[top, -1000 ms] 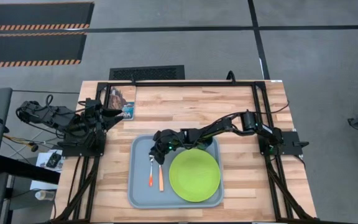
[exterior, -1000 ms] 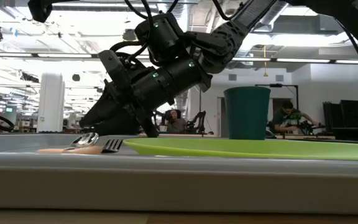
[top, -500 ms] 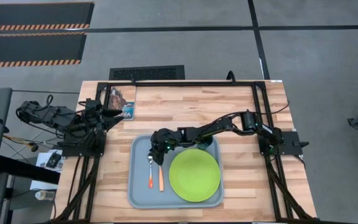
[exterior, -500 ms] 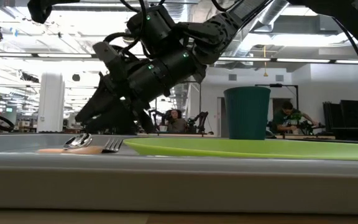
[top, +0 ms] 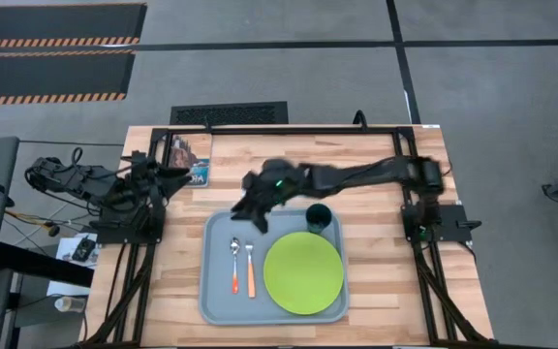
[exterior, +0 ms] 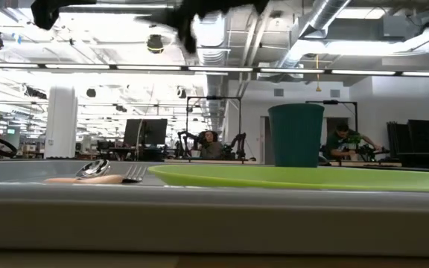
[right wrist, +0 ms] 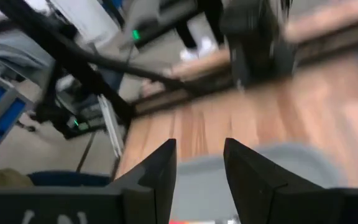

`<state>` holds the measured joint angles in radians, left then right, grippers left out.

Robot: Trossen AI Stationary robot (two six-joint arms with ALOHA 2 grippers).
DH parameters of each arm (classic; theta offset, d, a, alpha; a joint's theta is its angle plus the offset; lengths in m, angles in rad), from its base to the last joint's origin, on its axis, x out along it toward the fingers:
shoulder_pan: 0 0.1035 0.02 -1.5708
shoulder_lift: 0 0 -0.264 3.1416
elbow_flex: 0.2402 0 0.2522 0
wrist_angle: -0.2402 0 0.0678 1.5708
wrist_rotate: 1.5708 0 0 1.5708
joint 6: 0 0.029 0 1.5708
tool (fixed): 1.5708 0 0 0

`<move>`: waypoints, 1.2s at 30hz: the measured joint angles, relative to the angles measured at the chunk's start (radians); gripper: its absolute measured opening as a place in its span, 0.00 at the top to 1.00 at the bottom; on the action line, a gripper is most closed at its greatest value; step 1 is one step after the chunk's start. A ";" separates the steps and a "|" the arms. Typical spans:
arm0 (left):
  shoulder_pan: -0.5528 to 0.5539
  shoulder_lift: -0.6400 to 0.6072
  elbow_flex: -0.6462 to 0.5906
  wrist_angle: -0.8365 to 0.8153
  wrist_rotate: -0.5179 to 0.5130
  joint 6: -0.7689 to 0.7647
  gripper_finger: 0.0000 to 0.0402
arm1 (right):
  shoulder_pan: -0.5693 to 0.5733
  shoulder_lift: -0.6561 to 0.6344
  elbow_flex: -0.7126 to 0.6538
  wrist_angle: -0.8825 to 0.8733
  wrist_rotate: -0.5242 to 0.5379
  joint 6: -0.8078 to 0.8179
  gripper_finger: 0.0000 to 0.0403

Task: Pick and place plate/cup/fork/spoon on tray
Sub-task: Return to Home Position

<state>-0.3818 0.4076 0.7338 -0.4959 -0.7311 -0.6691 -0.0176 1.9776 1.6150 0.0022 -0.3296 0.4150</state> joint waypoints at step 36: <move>0.000 -0.396 -0.077 -0.082 0.065 0.293 0.57 | -0.222 -0.973 -0.699 0.158 0.010 -0.178 0.61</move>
<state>-0.3820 0.0117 0.6570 -0.5782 -0.6665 -0.3761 -0.2394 1.0051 0.9163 0.1599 -0.3194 0.2371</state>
